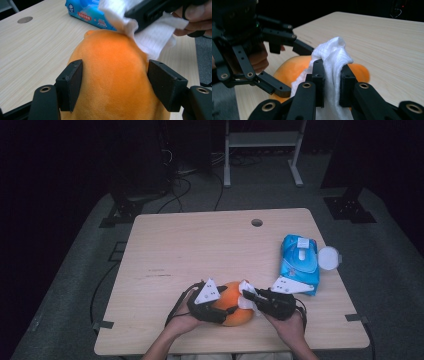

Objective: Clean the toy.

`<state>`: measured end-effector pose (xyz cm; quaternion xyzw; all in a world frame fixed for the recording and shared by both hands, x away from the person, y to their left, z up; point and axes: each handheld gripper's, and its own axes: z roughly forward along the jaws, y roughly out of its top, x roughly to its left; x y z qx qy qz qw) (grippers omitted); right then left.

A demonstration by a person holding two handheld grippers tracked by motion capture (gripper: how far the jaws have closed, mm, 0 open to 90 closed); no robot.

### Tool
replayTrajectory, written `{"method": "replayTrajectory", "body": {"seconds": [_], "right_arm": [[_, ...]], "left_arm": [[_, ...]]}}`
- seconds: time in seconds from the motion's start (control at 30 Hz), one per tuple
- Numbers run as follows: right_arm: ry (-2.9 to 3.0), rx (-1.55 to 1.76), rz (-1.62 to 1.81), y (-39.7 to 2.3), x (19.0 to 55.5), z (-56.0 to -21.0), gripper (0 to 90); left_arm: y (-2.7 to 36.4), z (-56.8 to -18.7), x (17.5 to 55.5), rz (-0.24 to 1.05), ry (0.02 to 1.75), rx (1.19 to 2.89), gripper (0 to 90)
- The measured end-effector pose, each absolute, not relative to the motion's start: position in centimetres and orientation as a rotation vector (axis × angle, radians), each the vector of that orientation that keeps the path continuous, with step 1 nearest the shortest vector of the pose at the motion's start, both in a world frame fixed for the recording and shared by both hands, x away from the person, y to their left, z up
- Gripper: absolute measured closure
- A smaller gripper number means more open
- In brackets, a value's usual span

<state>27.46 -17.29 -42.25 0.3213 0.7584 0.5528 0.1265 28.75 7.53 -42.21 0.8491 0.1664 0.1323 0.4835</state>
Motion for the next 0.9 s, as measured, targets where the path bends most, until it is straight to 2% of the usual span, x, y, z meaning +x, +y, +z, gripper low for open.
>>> {"method": "replayTrajectory", "body": {"seconds": [0.2,0.27,0.4,0.77,0.9], "right_arm": [[2.237,0.936,1.625,-17.5,27.3,-43.1,77.9],[2.241,0.928,1.628,-17.6,27.4,-43.1,77.8],[2.208,1.048,1.634,-18.9,28.4,-43.9,77.7],[2.181,1.174,1.550,-20.2,29.3,-44.7,77.7],[2.169,1.078,1.626,-19.4,28.4,-43.1,77.8]], "left_arm": [[8.6,-41.6,29.9,0.244,0.531,2.030,18.1],[8.5,-42.4,30.0,0.216,0.535,2.050,20.1],[8.0,-42.3,29.6,0.240,0.504,2.066,27.2],[7.7,-42.2,29.0,0.273,0.442,2.087,28.9],[7.5,-42.2,28.7,0.275,0.400,2.092,28.9]]}}
